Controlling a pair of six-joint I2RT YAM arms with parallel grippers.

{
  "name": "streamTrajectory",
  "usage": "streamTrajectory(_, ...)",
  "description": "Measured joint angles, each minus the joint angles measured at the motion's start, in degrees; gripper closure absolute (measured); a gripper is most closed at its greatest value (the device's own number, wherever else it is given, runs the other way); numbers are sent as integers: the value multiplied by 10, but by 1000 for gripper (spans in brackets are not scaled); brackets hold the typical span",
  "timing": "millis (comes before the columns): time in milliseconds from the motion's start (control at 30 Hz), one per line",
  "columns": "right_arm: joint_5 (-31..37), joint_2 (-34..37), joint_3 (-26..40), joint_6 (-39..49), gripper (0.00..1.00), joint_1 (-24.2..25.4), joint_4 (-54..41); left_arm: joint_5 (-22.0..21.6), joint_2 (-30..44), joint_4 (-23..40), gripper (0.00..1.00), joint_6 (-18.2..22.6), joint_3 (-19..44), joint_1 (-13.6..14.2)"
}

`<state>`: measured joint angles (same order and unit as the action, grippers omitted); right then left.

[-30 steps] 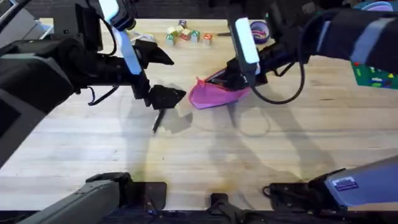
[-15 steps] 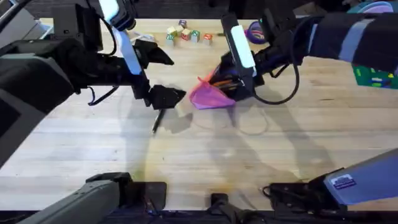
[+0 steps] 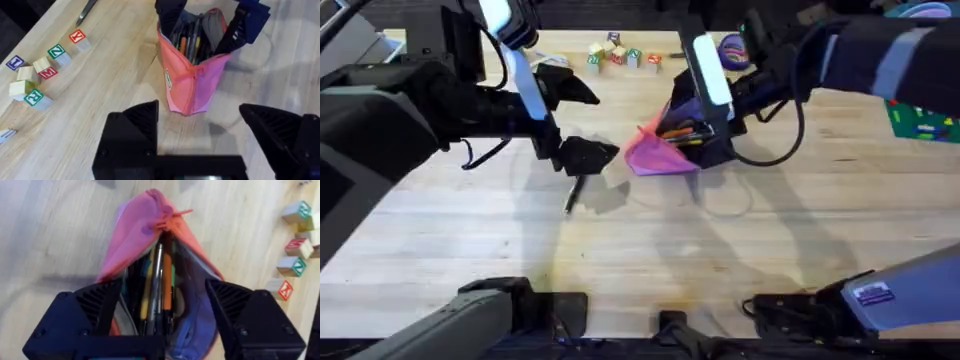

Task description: Unzip the bag, pick up the pens from the table one at a time and place them inside, then zip the bag closed.

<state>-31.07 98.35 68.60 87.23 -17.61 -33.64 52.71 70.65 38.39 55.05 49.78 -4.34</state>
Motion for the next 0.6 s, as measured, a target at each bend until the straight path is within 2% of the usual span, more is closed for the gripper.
streamTrajectory(167,-1,-53,0,-70,4,0,-6,-3,0,0,7,0,0,0)
streamTrajectory(600,-1,-220,0,-256,4,0,-33,-61,0,3,7,-2,0,0)
